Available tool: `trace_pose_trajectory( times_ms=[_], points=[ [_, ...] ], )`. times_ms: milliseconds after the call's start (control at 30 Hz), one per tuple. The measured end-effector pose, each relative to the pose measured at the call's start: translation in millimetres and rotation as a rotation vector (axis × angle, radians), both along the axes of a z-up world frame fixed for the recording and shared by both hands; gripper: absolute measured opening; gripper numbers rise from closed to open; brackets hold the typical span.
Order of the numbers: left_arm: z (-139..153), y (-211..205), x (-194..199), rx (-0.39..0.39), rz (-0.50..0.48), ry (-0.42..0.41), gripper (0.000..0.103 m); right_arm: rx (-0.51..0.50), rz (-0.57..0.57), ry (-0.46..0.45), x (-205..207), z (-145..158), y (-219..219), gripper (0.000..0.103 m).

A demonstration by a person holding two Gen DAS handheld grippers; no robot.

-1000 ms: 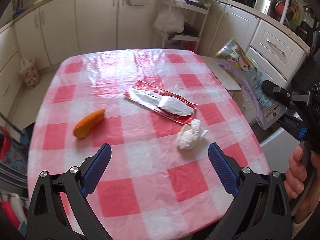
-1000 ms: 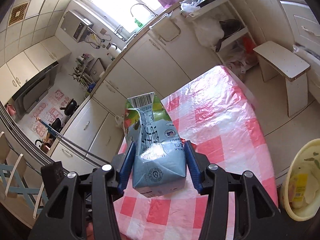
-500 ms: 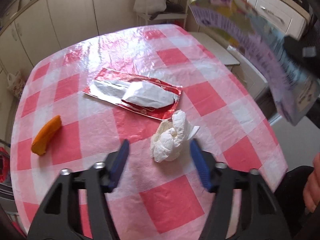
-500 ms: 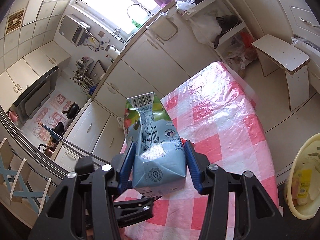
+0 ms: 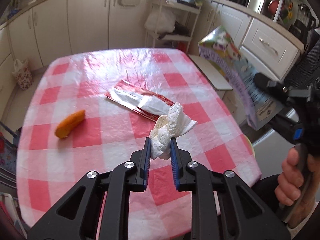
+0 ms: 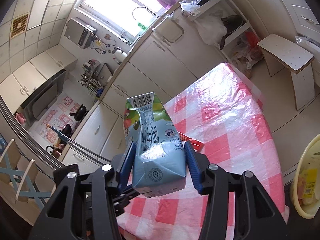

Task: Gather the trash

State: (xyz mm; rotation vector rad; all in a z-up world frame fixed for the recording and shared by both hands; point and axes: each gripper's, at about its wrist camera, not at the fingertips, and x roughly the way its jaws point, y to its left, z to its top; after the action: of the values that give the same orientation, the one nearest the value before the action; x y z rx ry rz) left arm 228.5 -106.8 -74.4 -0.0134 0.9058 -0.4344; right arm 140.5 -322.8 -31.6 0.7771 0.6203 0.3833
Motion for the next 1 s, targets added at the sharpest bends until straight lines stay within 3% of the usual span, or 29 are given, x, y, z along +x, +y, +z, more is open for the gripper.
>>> trace_pose_trajectory(
  times_ms=[200, 400, 1000],
  points=[
    [37.9, 20.3, -24.7, -0.024, 0.072, -0.084, 0.018, 0.095, 0.021, -0.065, -20.8, 12.8, 5.7, 0.05],
    [71.6, 19.6, -50.7, -0.026, 0.073, -0.169, 0.018, 0.17, 0.008, -0.117, -47.4, 27.6, -1.6, 0.05],
    [130.0, -16.7, -104.6, -0.07, 0.005, -0.328, 0.018, 0.212, -0.044, -0.195, -102.6, 51.0, -34.8, 0.05]
  ],
)
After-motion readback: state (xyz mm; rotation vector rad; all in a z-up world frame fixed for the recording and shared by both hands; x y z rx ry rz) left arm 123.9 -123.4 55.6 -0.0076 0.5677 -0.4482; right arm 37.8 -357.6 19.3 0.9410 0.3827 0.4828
